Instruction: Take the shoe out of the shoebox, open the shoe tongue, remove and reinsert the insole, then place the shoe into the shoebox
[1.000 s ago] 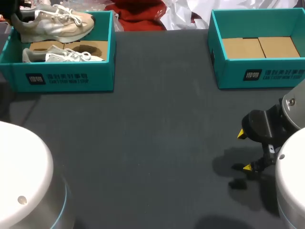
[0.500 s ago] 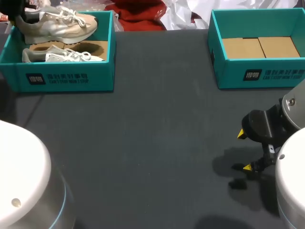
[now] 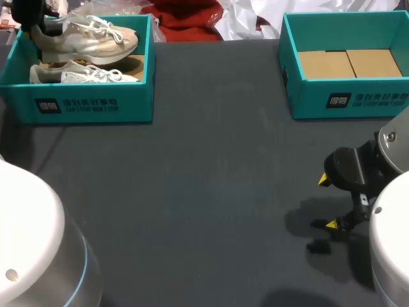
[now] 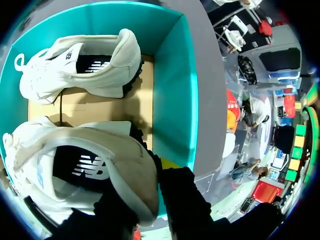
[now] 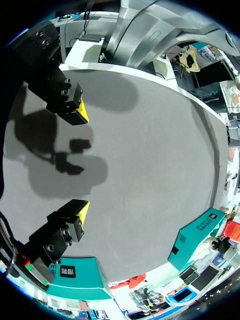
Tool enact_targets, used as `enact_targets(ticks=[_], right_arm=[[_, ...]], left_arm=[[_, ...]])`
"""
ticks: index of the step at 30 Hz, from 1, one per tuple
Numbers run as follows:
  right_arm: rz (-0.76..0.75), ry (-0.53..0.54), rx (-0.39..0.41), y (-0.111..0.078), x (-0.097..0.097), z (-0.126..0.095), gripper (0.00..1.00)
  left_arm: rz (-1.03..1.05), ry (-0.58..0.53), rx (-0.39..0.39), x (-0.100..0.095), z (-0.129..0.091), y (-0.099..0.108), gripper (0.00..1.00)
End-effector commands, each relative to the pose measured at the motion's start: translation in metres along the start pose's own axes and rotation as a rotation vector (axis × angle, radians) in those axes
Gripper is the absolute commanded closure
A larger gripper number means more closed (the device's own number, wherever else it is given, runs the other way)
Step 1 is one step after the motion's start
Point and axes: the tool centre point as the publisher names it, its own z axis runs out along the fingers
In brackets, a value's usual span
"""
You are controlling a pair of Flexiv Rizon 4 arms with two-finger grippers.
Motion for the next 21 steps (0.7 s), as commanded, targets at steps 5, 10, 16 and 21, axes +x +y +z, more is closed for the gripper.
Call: enact_targets(ticks=[5,10,16,21], right_arm=[[0.0,-0.004,0.002,0.0,0.002,0.0,0.0],[0.0,-0.004,0.002,0.0,0.002,0.0,0.0],[0.0,-0.004,0.002,0.0,0.002,0.0,0.0],[0.0,-0.004,0.002,0.0,0.002,0.0,0.0]], left_arm=[[-0.019,0.02,0.022,-0.011,0.014,0.012,1.0],[-0.023,0.028,0.027,-0.016,0.02,0.015,1.0],[-0.034,0.043,0.027,-0.02,0.027,0.016,1.0],[-0.022,0.041,0.037,-0.024,0.033,0.013,1.0]])
